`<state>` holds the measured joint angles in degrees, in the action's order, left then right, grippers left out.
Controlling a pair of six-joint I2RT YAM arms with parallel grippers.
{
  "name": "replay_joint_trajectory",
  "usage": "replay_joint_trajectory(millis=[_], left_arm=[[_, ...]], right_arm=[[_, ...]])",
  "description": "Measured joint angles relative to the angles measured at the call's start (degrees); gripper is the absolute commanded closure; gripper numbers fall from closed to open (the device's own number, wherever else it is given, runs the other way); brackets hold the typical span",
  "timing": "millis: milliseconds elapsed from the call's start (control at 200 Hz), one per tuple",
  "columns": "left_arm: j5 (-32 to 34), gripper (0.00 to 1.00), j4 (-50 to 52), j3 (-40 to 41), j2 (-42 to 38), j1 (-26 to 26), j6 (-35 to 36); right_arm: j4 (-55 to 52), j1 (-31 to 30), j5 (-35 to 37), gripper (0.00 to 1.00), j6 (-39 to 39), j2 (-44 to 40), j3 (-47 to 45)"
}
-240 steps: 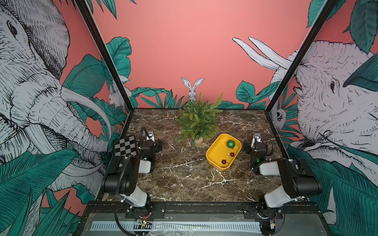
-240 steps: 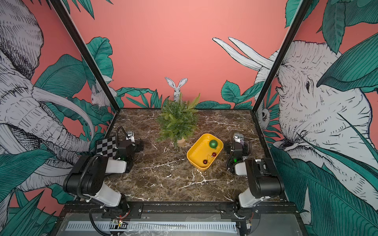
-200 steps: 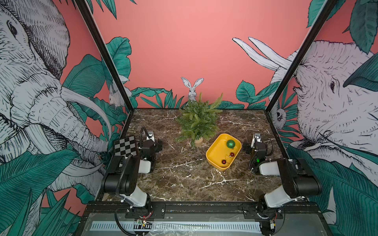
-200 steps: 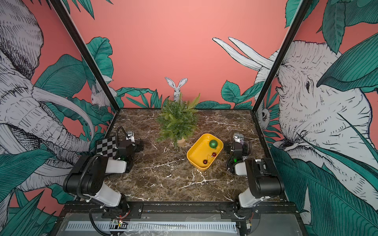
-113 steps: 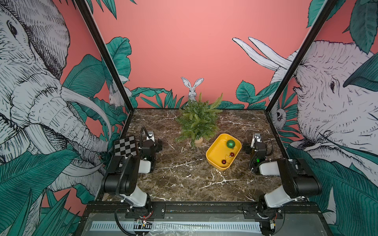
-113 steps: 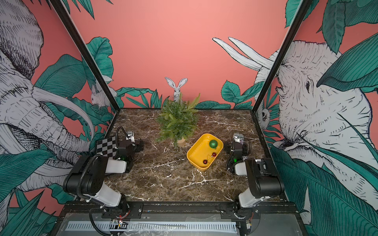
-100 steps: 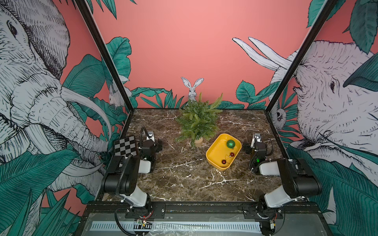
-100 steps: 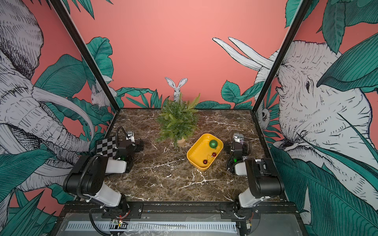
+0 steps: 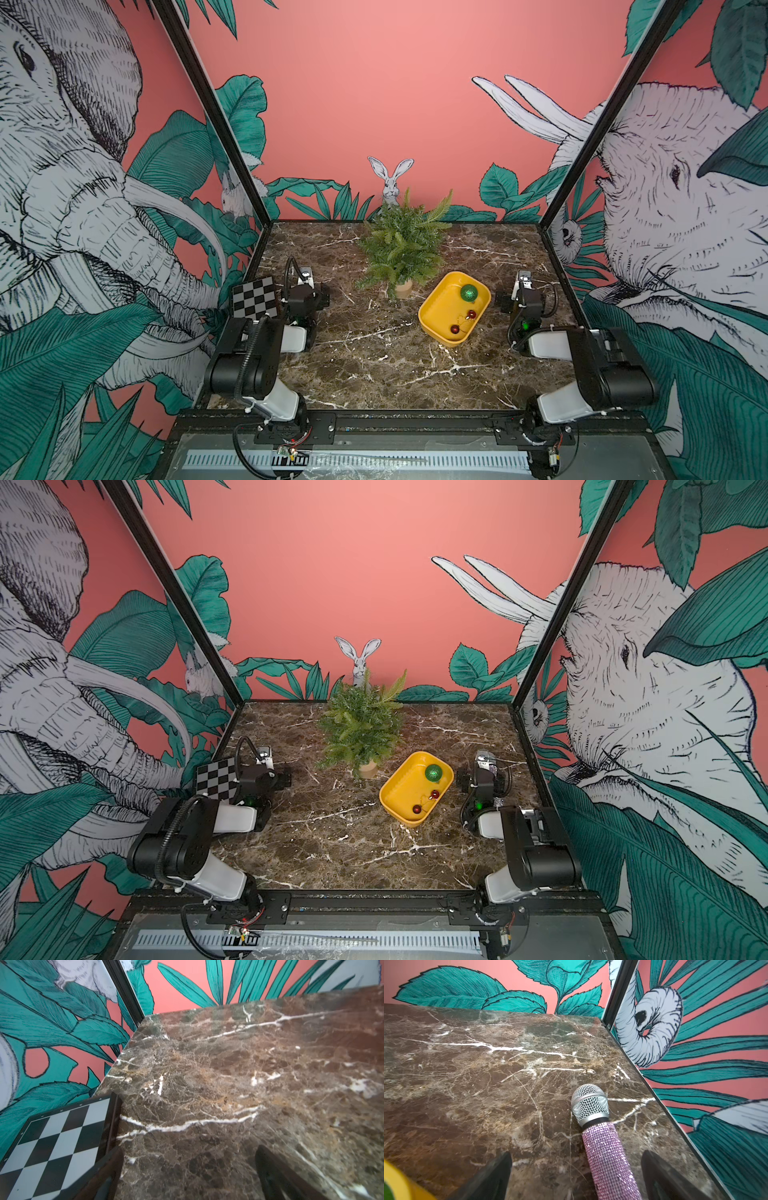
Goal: Decorate the small christmas tree with ornaments
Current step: Pick up an ornament from the container.
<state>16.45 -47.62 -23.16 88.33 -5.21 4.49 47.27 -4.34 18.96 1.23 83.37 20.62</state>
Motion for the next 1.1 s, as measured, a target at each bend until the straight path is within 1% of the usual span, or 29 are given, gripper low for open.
replay_joint_trajectory(millis=[115,220,325,385,435,470,500,560,625,660,730,785,895,970,1100], left_arm=[[0.5,0.0,10.3,-5.5,-3.7,-0.1,0.0],[0.3,0.0,16.9,-10.6,-7.7,-0.1,-1.2],[-1.5,0.0,21.6,-13.5,-11.6,-0.1,-5.9],[-3.1,0.0,24.2,-14.5,-12.8,0.0,-11.2],[-5.7,0.01,26.6,-15.5,-12.9,0.2,-15.0],[-8.2,0.08,28.1,-16.2,-12.6,0.3,-17.2],[-10.6,0.14,29.2,-16.8,-12.2,0.5,-18.9],[-15.7,0.21,30.7,-17.5,-11.3,0.5,-21.4],[-20.8,0.27,32.2,-17.6,-10.8,0.5,-23.9],[-23.3,0.28,33.3,-17.6,-10.7,0.5,-25.0],[-27.6,0.27,35.9,-17.7,-10.8,-0.2,-26.6],[-29.4,0.26,38.4,-17.6,-11.2,-1.4,-27.0],[-30.9,0.25,43.7,-17.6,-13.7,-5.4,-26.9],[-32.1,0.24,46.2,-16.7,-17.0,-7.7,-27.0],[-33.4,0.24,48.0,-13.3,-22.4,-9.3,-28.0]], right_arm=[[-8.8,0.0,0.0,0.01,0.8,-9.0,2.4],[-17.7,0.0,-2.0,0.01,3.7,-16.0,8.3],[-27.8,0.2,-6.3,0.01,11.7,-18.6,15.7],[-30.5,0.8,-11.7,0.01,16.4,-18.8,17.8],[-31.1,1.1,-17.0,0.08,19.8,-18.4,18.1],[-31.4,1.2,-20.5,0.11,22.2,-17.7,18.0],[-31.8,1.3,-23.3,0.17,24.3,-16.8,17.9],[-34.5,1.3,-27.6,0.27,27.1,-14.7,18.4],[-41.3,1.0,-31.1,0.33,28.2,-11.6,21.6],[-45.4,0.6,-32.2,0.33,28.2,-9.9,24.1],[-52.8,-0.8,-32.8,0.33,27.3,-7.1,29.4],[-57.8,-2.5,-31.9,0.33,25.9,-6.0,32.7],[-66.5,-5.9,-29.3,0.33,23.2,-4.6,37.9],[-71.8,-8.1,-27.0,0.32,21.2,-2.2,41.5],[-77.6,-11.2,-22.5,0.31,18.6,3.4,46.5]])
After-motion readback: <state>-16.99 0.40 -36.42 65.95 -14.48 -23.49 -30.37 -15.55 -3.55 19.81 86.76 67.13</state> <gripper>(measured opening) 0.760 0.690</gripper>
